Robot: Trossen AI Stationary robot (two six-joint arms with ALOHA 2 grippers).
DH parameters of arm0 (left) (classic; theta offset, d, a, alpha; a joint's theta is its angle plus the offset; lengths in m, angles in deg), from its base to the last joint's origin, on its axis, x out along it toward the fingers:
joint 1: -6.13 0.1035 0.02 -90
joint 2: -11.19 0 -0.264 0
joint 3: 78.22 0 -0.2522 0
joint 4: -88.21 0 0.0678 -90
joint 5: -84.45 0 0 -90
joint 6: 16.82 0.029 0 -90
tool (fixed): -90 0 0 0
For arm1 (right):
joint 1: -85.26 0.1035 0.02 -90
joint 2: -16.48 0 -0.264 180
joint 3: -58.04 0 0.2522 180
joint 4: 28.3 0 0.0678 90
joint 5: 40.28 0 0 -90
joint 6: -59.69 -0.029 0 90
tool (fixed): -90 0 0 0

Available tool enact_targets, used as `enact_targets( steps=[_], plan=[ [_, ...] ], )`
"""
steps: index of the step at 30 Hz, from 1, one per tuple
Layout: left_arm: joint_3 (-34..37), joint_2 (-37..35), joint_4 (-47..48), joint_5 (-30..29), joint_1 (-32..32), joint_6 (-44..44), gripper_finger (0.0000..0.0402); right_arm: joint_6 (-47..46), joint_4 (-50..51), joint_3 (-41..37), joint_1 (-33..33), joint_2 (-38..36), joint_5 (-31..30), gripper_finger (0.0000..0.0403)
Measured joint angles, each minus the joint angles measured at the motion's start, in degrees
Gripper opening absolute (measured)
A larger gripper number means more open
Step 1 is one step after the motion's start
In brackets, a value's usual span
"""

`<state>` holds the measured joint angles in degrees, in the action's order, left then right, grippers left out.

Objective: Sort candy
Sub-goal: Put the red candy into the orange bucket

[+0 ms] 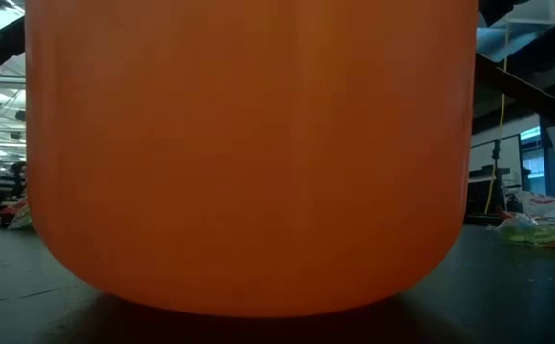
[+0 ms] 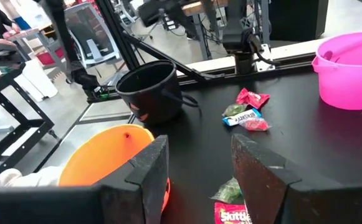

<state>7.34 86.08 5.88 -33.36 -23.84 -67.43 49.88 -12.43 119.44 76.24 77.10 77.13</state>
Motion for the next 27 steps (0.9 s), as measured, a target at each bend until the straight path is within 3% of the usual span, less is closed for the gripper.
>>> enact_targets(
  steps=[7, 14, 18, 27],
  plan=[
    [21.9, -14.1, -18.9, 6.3, 9.7, 0.1, 0.0140, 2.8, 0.3, 0.0, 0.0, 0.0, -1.8, 0.0174],
    [36.7, -14.7, -21.1, 16.1, 18.5, -2.8, 0.0140, 4.1, 2.3, 0.0, 0.0, 0.0, -4.5, 0.0174],
    [40.8, -12.7, -24.5, 19.6, 21.8, -2.7, 0.0140, 4.2, 2.5, 0.0, 0.0, 0.0, -4.5, 0.0174],
    [42.0, -6.3, -28.6, 20.5, 24.9, 0.6, 0.0140, 4.3, 2.5, 0.0, 0.0, 0.0, -5.5, 0.0174]
  ],
)
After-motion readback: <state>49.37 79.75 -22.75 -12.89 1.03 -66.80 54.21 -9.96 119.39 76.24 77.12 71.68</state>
